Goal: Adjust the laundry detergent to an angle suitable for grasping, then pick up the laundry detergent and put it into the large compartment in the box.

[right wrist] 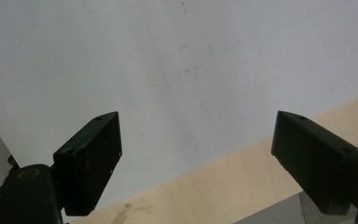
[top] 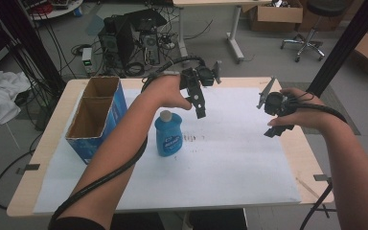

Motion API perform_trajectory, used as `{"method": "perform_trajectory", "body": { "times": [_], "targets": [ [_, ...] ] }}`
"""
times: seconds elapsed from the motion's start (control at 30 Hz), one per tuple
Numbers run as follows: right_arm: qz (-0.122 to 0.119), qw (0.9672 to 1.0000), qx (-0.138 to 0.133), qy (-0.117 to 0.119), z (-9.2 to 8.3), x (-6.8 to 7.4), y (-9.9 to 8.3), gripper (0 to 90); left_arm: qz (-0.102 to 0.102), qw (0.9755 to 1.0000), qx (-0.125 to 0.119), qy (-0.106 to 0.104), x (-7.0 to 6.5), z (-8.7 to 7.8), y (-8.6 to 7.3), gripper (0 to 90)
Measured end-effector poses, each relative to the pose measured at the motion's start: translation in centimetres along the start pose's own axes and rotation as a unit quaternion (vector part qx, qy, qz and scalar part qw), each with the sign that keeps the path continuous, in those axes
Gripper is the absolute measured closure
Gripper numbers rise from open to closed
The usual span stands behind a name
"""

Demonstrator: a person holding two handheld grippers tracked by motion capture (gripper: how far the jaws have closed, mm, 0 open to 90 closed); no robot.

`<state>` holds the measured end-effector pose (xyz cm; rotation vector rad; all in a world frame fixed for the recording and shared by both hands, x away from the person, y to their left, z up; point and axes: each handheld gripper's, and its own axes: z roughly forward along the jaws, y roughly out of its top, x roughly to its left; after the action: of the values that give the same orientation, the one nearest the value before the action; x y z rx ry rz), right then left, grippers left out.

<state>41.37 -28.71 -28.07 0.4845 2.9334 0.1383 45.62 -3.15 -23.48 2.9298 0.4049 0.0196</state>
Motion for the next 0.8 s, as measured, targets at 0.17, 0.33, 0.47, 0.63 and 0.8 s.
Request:
{"method": "perform_trajectory", "body": {
  "times": [0.17,0.33,0.47,0.63,0.8],
  "targets": [
    [-0.003,1.0000,0.000,0.001,0.1,0.0,0.4,16.2,-0.006,1.0000,-0.004,-0.002,0.1,0.0,-0.3,0.3],
    [-0.003,1.0000,-0.002,0.000,-0.2,-0.1,0.2,16.2,-0.006,0.9999,-0.009,-0.002,0.2,-0.4,-0.1,0.3],
    [-0.002,1.0000,-0.003,0.001,-0.1,-0.1,0.2,16.2,-0.001,1.0000,-0.005,0.001,0.1,-0.6,0.2,0.3],
    [-0.005,1.0000,-0.003,0.002,0.0,-0.1,0.2,16.2,-0.002,1.0000,-0.007,0.002,0.0,-0.8,0.5,0.3],
    [-0.008,0.9999,-0.007,0.001,-0.1,-0.1,0.2,16.2,-0.008,0.9999,-0.006,0.005,-0.4,-1.4,0.2,0.1]
  ]
}}
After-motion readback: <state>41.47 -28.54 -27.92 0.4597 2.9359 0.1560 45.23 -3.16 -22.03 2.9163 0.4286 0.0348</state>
